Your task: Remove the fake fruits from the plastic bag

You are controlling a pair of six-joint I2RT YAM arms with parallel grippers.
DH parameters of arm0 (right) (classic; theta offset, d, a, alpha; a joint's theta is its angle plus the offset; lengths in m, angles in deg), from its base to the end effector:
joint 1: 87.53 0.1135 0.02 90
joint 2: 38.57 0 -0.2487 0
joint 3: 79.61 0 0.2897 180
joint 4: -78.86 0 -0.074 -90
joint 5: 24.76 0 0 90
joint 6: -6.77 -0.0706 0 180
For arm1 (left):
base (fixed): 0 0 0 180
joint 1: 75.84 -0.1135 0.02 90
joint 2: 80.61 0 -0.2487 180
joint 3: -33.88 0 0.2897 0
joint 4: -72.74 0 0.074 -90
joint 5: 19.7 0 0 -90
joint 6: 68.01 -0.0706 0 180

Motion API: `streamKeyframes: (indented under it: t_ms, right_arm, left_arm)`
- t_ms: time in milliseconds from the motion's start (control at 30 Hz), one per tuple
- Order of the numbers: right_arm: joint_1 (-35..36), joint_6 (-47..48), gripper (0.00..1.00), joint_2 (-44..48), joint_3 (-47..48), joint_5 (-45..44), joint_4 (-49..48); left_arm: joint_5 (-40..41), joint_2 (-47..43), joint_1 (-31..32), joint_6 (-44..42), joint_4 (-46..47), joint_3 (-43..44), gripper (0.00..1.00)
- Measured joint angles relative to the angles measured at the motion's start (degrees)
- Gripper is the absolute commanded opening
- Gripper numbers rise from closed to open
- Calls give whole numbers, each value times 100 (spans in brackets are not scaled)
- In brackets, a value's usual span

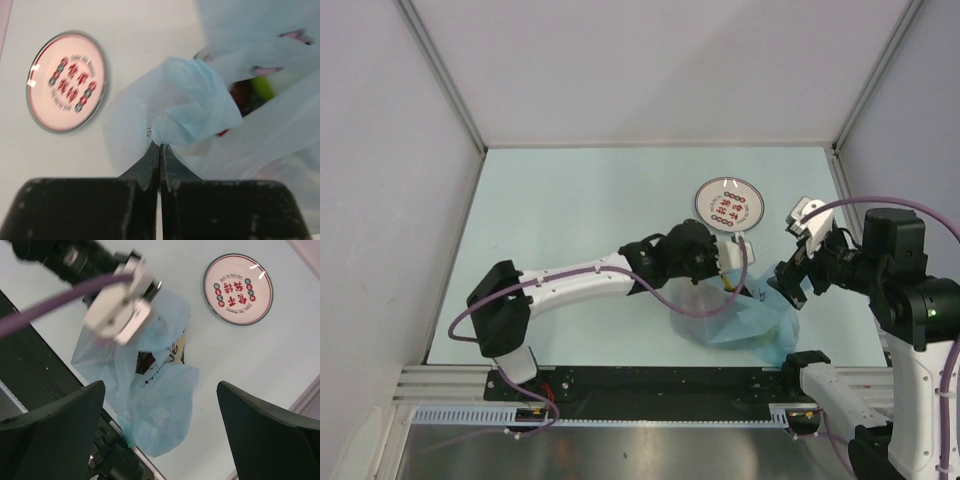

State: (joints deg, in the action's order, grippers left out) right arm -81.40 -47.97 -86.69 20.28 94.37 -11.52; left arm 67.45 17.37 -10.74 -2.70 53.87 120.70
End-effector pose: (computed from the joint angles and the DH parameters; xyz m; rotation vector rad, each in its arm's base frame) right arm 0.1359 0.0492 0.4430 -1.0069 1.8984 0.2738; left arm 0.1921 -0.4222 0.2314 1.5250 1.4873 -0.4742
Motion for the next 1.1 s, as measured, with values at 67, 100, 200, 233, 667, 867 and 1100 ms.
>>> streamKeyframes:
  t_ms: [67, 100, 200, 233, 667, 867, 1100]
  right_arm:
    - [96, 92, 99, -109, -72, 26, 4]
    - [120, 146, 99, -197, -122, 24, 9]
    - [142, 337, 99, -529, -238, -31, 7]
    - [142, 407, 98, -623, -267, -74, 2]
    - [210, 577, 0, -1248, -769, -820, -17]
    - [1534, -116, 0, -1965, -490, -1187, -955]
    - [2103, -1106, 0, -4028, 1611, -1360, -2527]
  left_arm:
    - [-9, -151, -267, 90, -188, 2, 0]
    - [-17, -260, -413, 140, -291, 2, 0]
    - [-33, -623, -675, 291, -498, 4, 0]
    - [-42, -750, -717, 348, -562, 4, 0]
    - [-236, -1453, -1152, 866, -966, 9, 0]
    - [-439, -1628, -2450, 1458, -1875, 424, 0]
    - [-636, -2343, -3893, 1663, -2597, 1351, 0]
